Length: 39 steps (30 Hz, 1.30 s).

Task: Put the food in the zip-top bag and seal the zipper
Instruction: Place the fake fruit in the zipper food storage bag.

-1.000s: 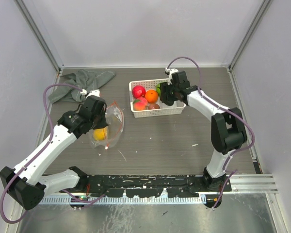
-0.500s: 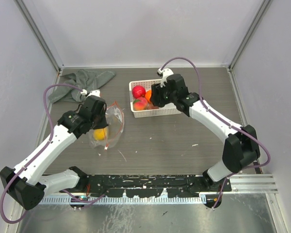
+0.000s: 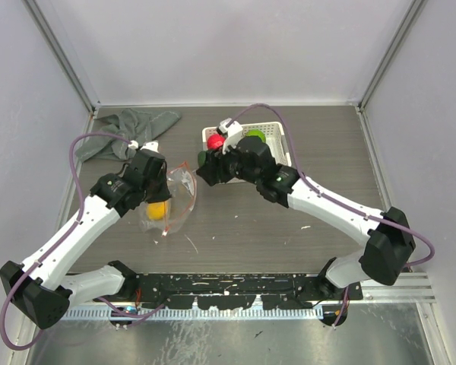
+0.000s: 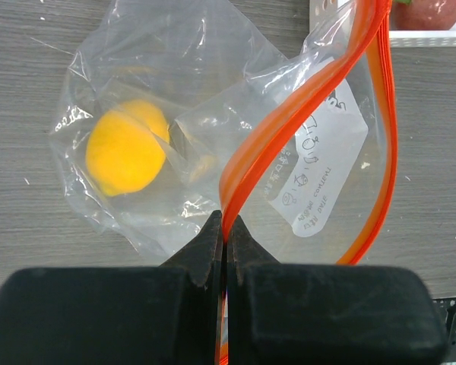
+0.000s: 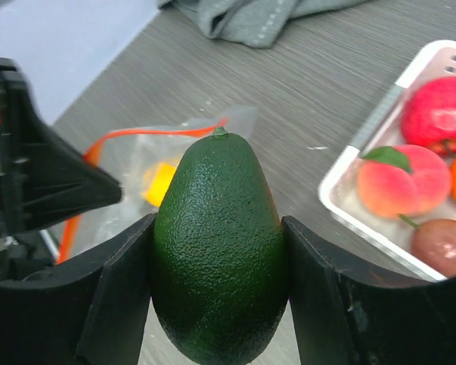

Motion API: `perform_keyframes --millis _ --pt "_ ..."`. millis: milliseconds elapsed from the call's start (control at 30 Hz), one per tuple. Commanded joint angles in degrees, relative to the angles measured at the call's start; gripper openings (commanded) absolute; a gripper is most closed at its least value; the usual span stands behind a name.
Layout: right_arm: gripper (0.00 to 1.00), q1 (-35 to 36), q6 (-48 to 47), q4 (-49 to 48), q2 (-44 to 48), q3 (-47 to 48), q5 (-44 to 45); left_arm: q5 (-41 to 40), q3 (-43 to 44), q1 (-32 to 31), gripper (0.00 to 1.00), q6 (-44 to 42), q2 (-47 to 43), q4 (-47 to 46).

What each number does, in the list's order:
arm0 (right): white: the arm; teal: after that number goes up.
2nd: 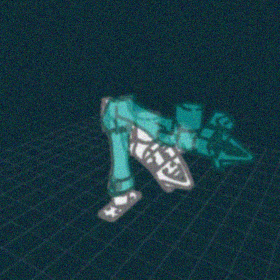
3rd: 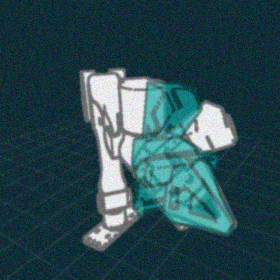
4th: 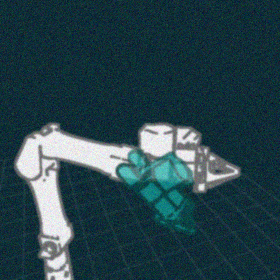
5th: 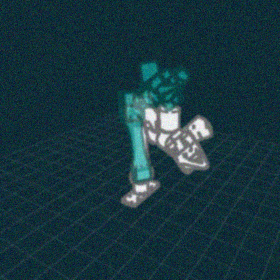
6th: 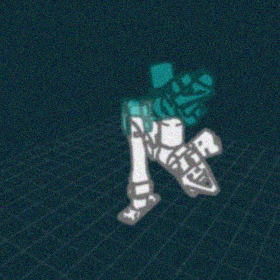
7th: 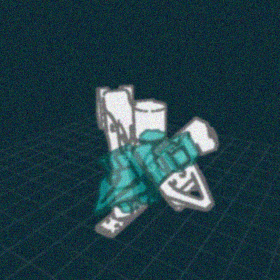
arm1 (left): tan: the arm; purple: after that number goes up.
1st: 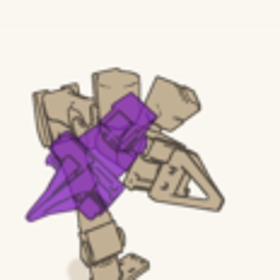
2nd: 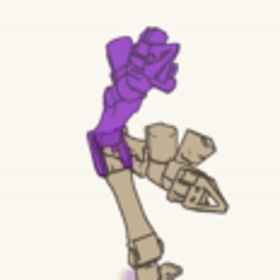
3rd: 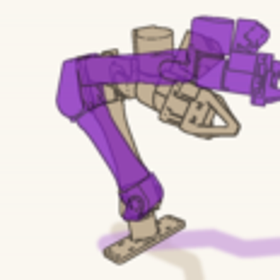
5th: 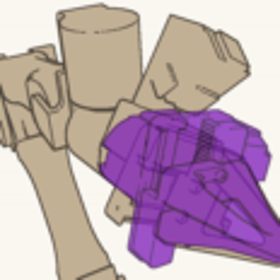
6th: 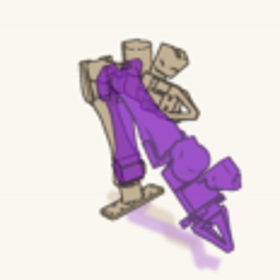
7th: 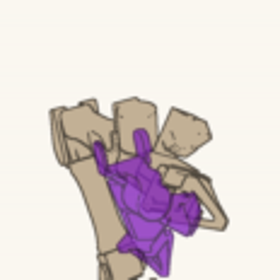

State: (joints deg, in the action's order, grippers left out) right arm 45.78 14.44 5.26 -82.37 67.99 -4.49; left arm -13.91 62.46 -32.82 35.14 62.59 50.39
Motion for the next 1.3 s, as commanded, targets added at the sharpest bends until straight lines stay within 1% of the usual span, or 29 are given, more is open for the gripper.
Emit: perform_keyframes --millis 0,300,500,700,933,1133,1267 --pt "0.34 2.91 6.44 -13.42 3.58 -3.03 1.19 2.28 1.90 0.30 0.00 0.75 -1.17 -2.47" --pt "0.33 5.49 14.59 -25.87 4.48 -8.43 0.73 4.84 1.23 0.30 0.00 2.53 -2.23 -2.90" --pt "0.33 5.96 18.97 -33.71 3.38 -12.37 0.61 6.70 1.14 0.31 0.00 3.63 -2.50 -5.27" --pt "0.33 6.25 20.89 -36.10 0.28 -12.83 0.19 8.20 0.70 0.30 0.00 4.45 -2.56 -6.16" --pt "0.33 6.34 24.28 -36.76 -3.93 -12.62 -0.68 8.96 -0.09 0.30 0.00 5.18 -3.16 -6.95" --pt "0.34 6.29 23.27 -33.94 -6.37 -11.82 1.35 8.51 -0.66 0.30 0.00 5.44 -4.11 -7.32" --pt "0.37 6.33 22.75 -32.72 -7.31 -11.90 1.68 8.37 -1.06 0.30 0.00 5.43 -4.34 -7.52"
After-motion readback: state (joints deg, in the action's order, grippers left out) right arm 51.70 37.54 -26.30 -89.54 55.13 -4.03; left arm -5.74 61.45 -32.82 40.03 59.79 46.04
